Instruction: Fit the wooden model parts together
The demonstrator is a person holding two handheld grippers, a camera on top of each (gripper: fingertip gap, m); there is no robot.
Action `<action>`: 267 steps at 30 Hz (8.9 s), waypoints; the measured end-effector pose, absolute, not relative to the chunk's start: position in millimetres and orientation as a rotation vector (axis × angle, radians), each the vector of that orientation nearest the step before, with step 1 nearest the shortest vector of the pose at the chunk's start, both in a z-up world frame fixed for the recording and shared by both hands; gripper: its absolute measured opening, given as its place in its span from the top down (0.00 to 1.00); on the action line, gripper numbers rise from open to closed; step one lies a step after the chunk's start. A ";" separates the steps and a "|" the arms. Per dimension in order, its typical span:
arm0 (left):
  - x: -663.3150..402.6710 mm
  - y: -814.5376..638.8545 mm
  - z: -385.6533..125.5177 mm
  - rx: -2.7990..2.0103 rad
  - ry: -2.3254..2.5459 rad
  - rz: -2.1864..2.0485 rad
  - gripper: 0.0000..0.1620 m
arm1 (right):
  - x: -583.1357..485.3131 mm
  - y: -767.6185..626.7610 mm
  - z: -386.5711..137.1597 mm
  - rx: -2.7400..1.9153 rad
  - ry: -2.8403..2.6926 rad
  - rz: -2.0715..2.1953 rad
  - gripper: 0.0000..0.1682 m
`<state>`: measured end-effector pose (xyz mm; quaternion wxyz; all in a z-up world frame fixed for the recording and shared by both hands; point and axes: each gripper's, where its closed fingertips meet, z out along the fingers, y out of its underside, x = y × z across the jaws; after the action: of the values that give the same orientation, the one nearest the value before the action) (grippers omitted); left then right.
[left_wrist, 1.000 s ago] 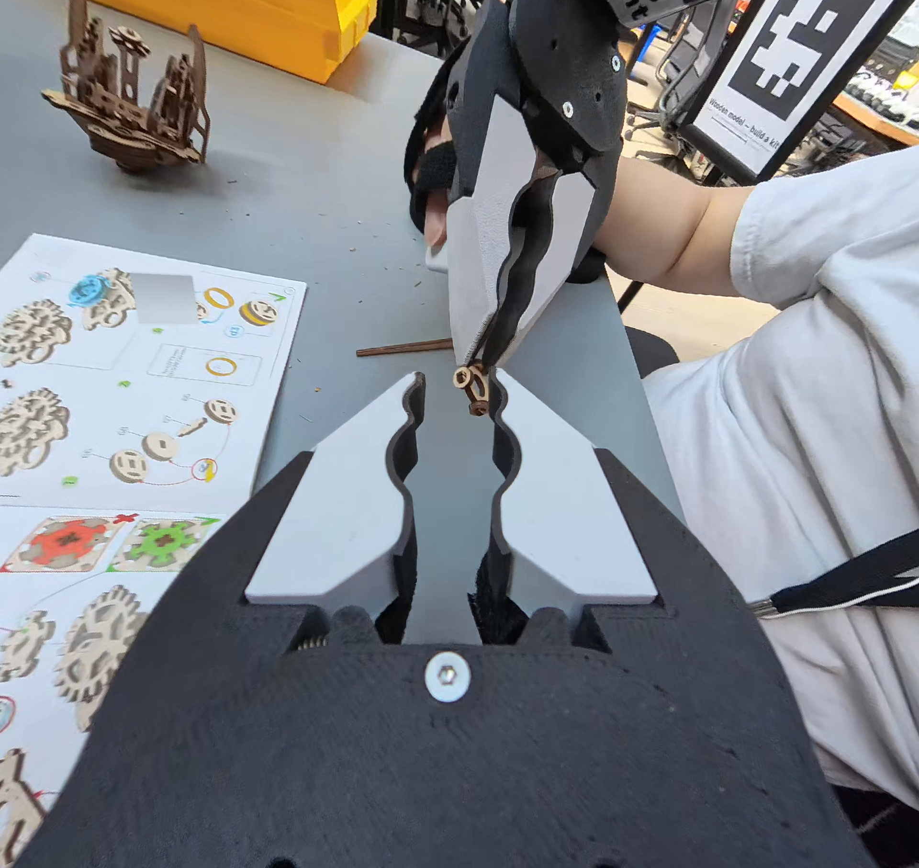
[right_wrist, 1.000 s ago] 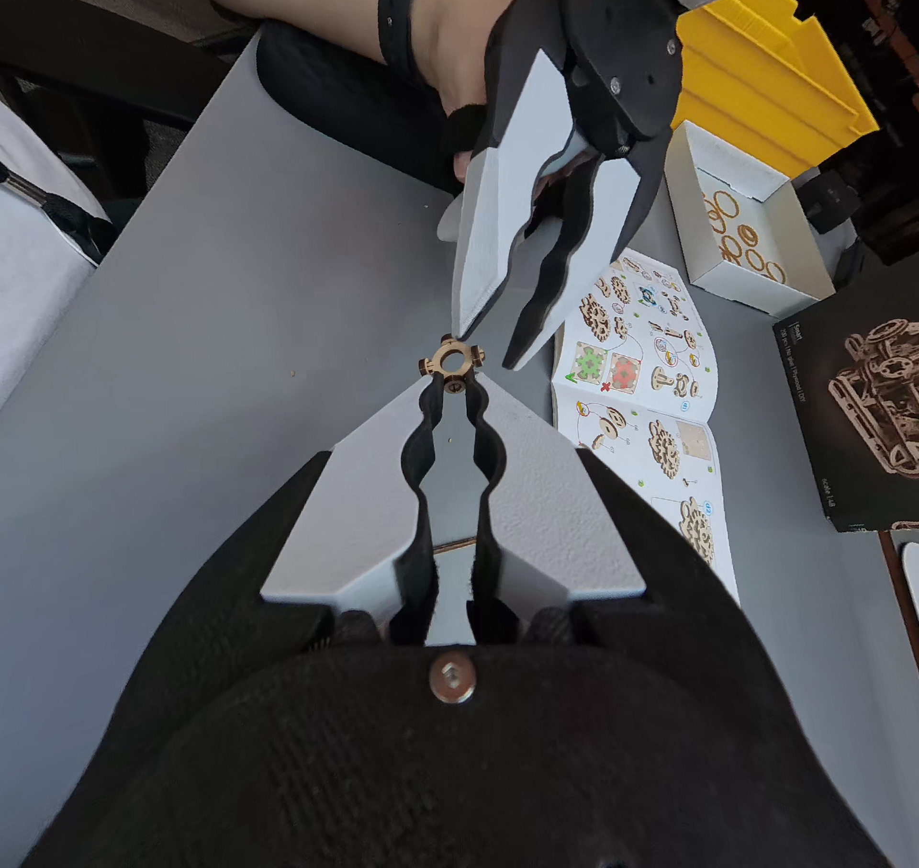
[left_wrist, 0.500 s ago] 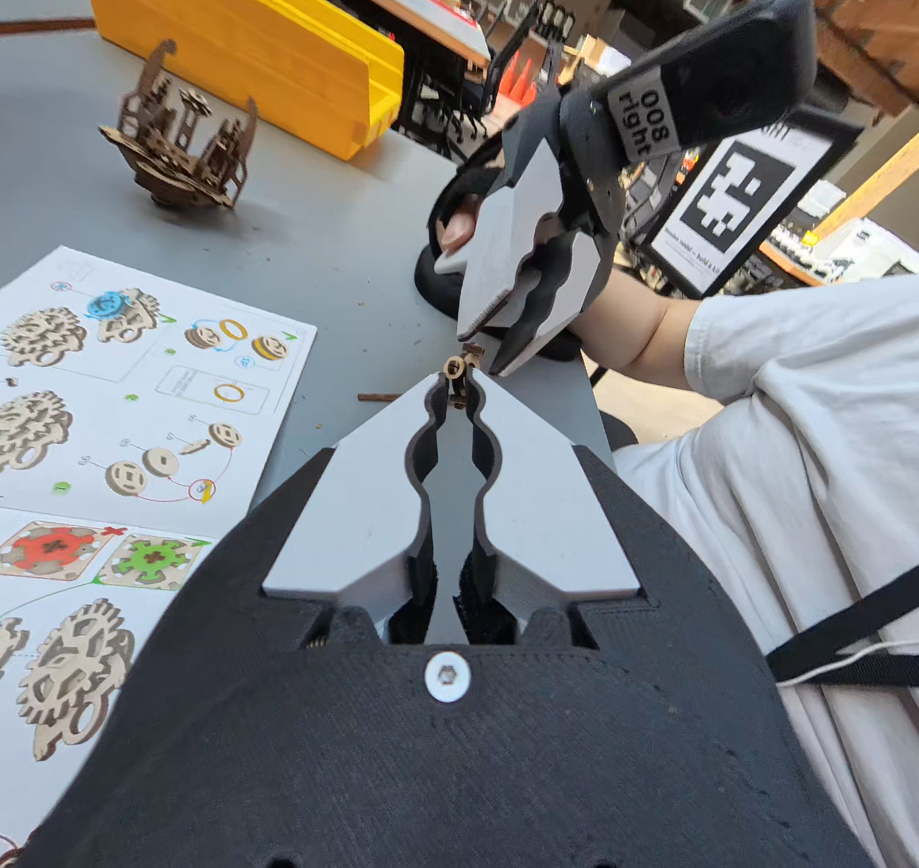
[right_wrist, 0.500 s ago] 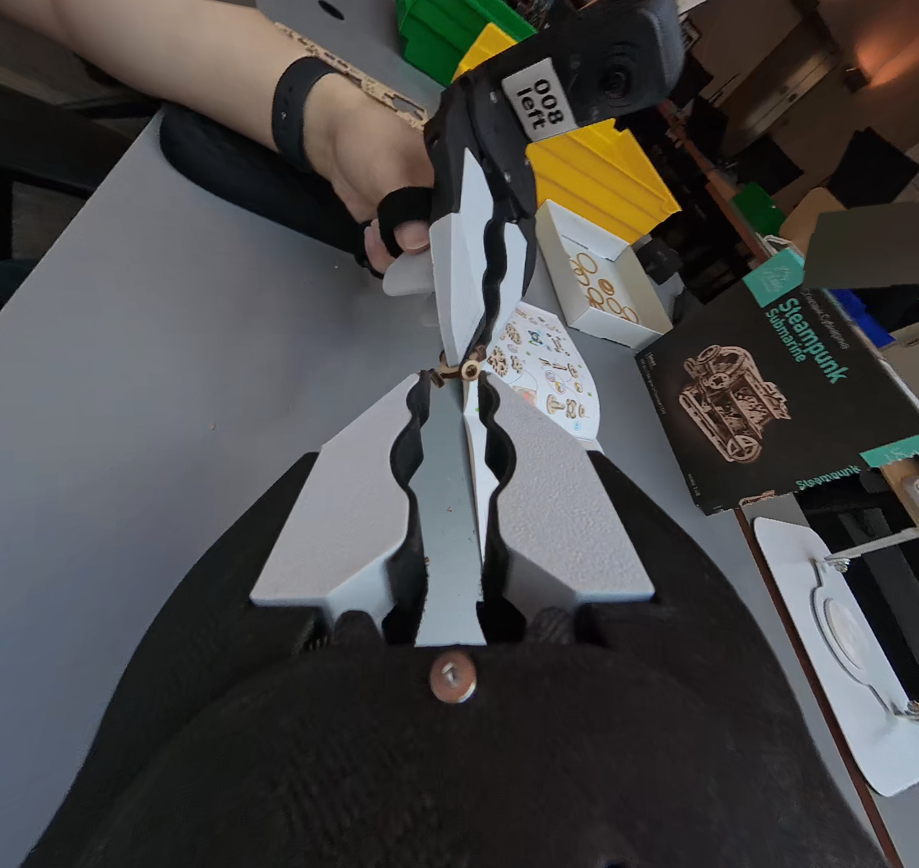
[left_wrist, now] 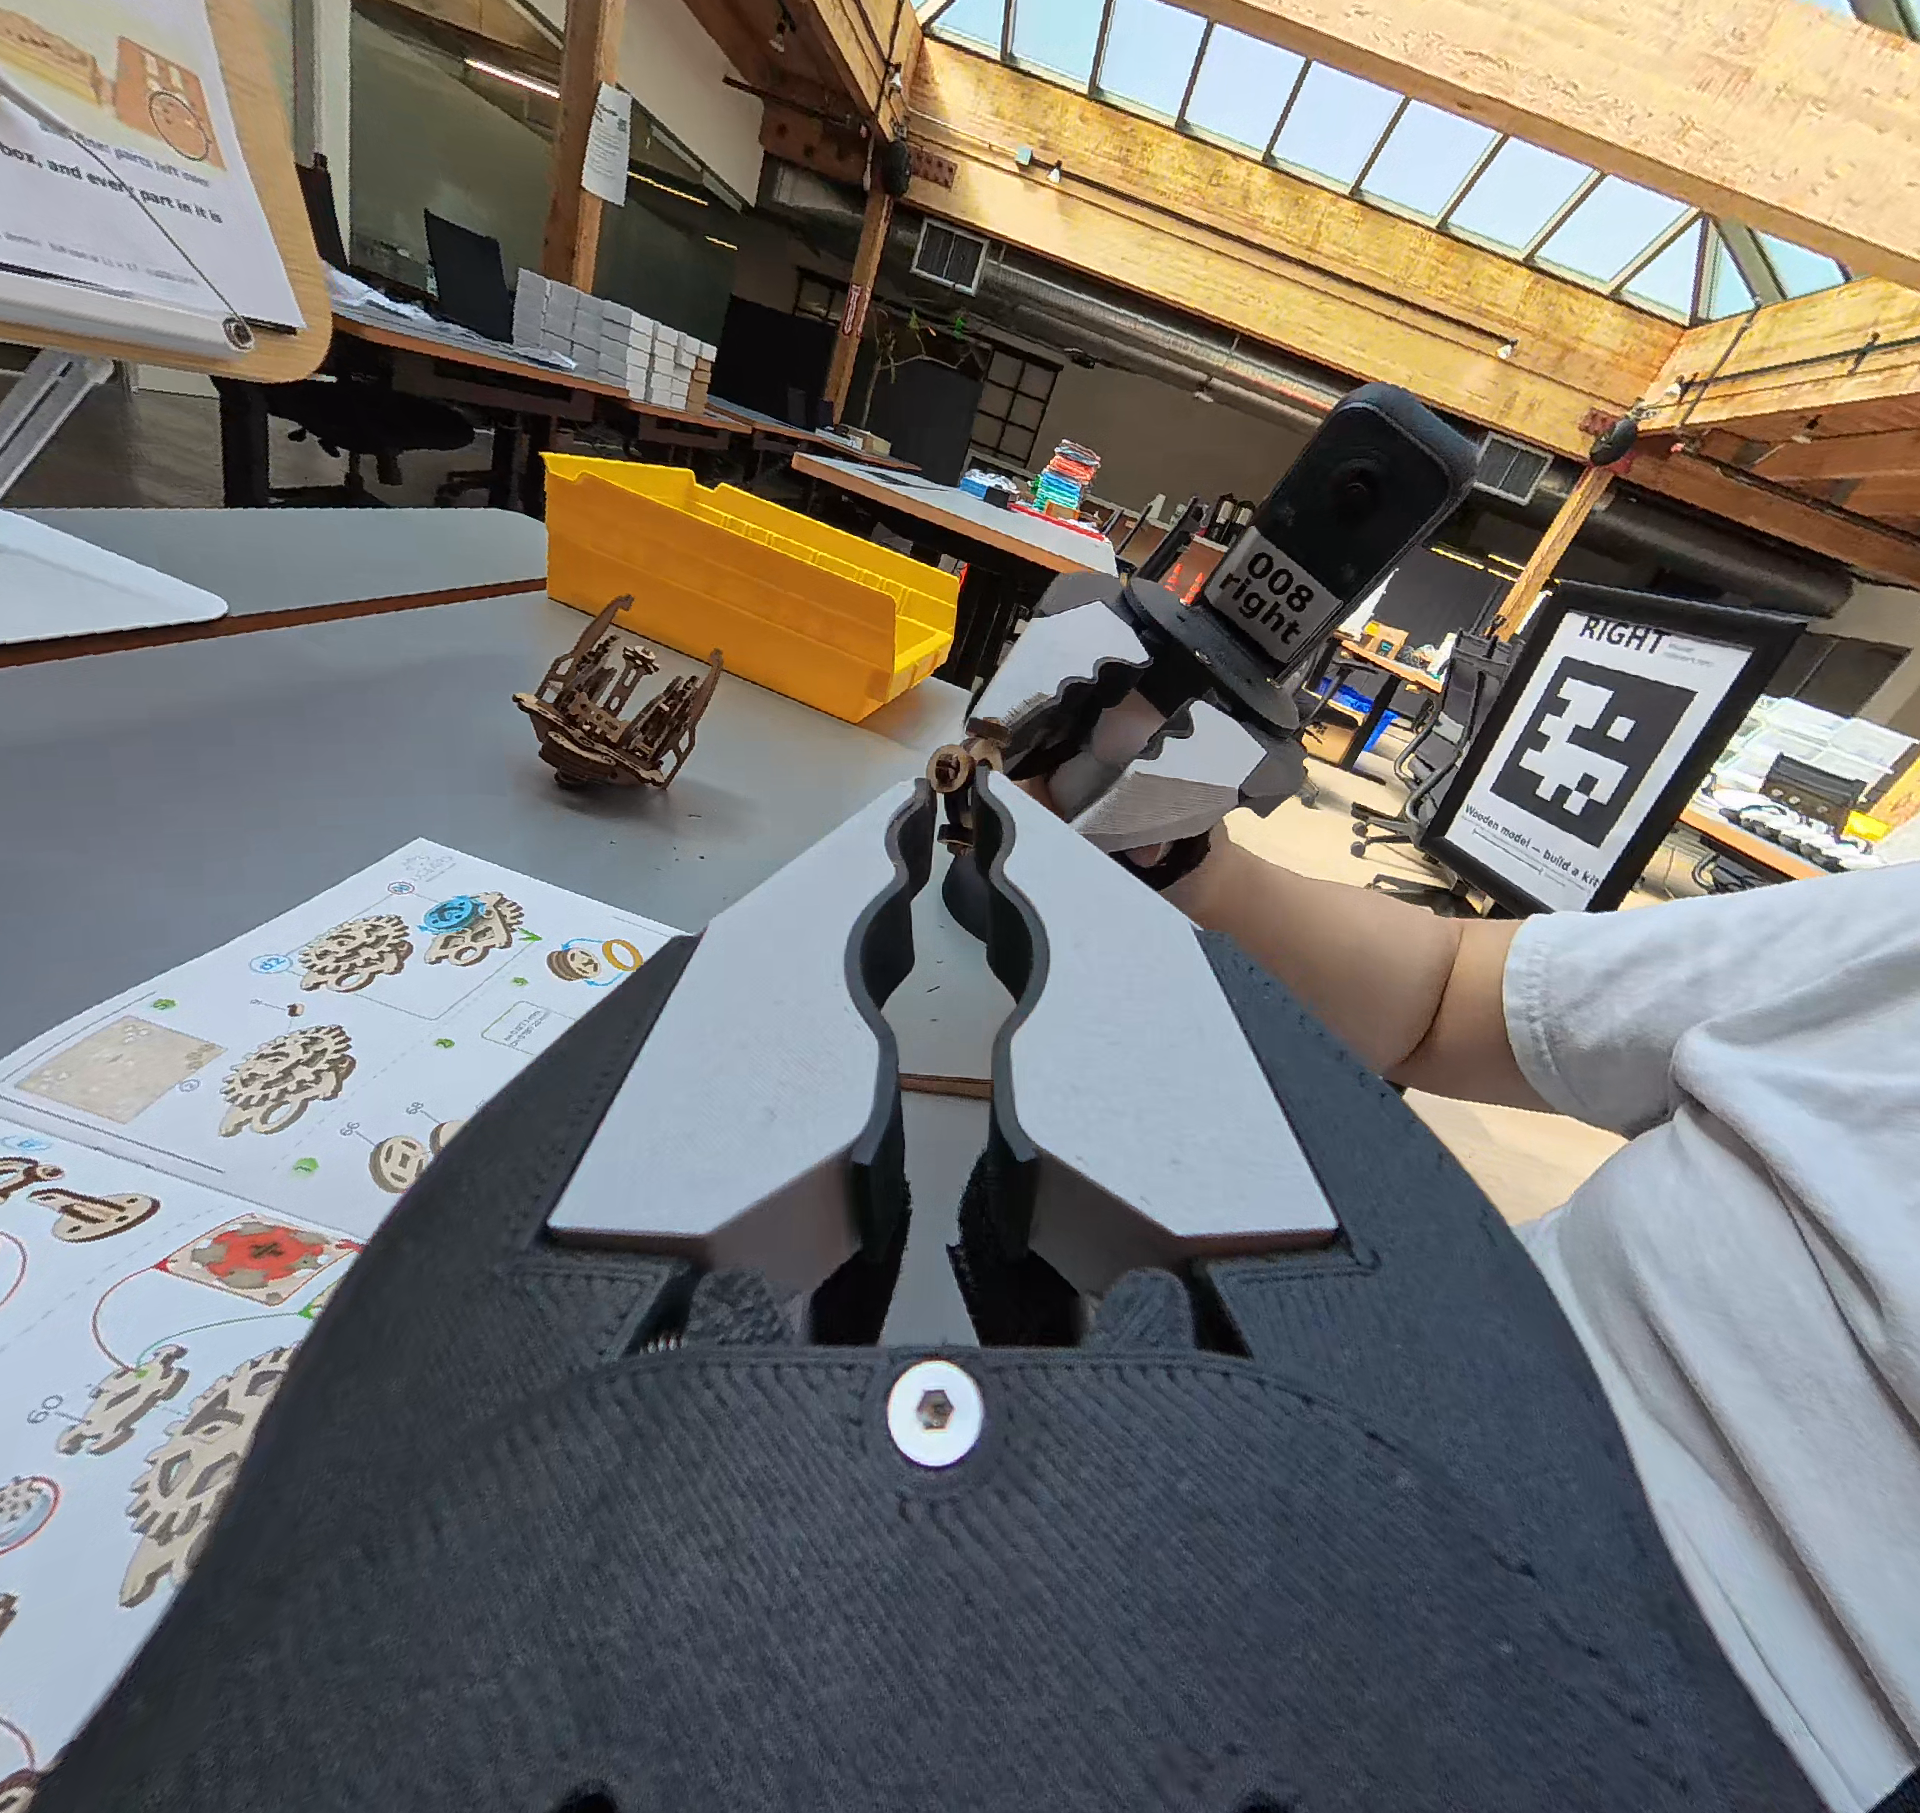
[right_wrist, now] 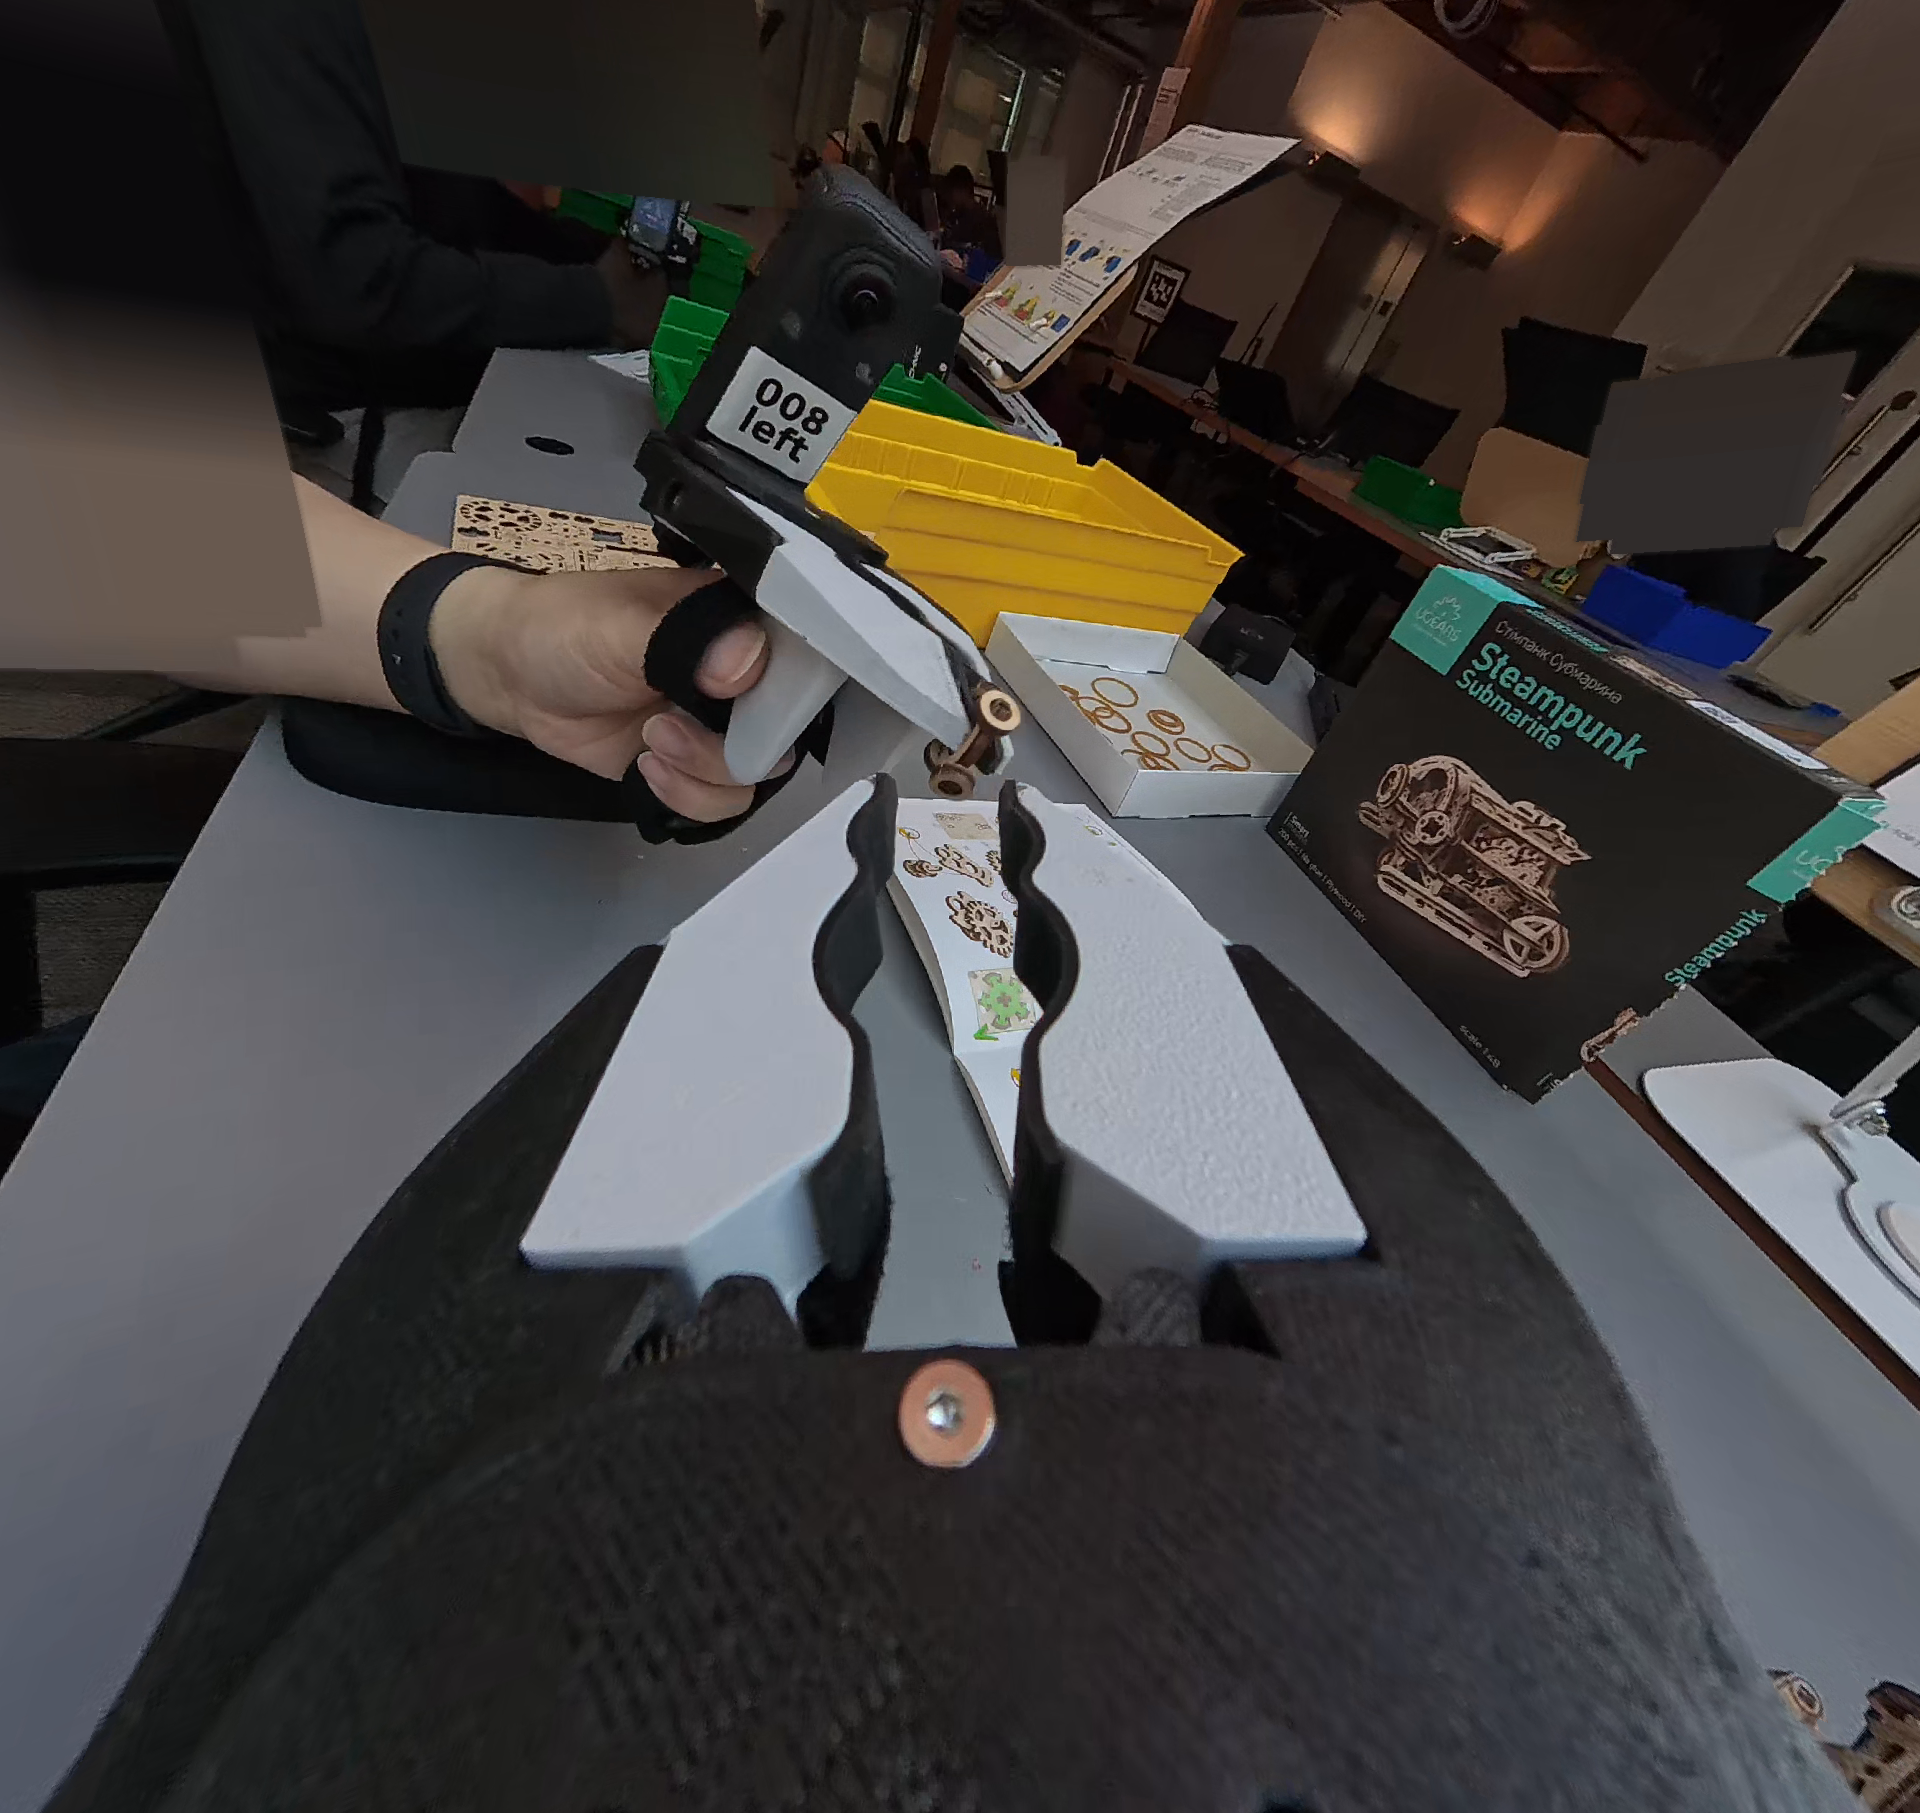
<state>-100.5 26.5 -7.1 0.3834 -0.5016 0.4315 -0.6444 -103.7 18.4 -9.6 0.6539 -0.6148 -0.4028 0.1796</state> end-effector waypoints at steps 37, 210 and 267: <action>-102.9 -7.6 -34.5 -1.007 1.536 -1.229 0.96 | -111.0 -2.7 -34.8 -1.488 -1.060 0.510 0.96; -67.0 54.1 -48.2 -1.589 0.959 -2.186 0.97 | -58.4 50.4 -45.8 -1.405 -1.049 0.681 0.70; -61.4 5.6 -126.2 -1.984 1.475 -1.870 0.97 | -75.4 18.3 -129.5 -1.573 -1.539 0.512 0.81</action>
<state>-61.4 5.6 -126.2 0.0210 -0.6400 0.4756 -0.6032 -75.4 18.3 -129.5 0.4268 -0.6297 -0.6160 0.2047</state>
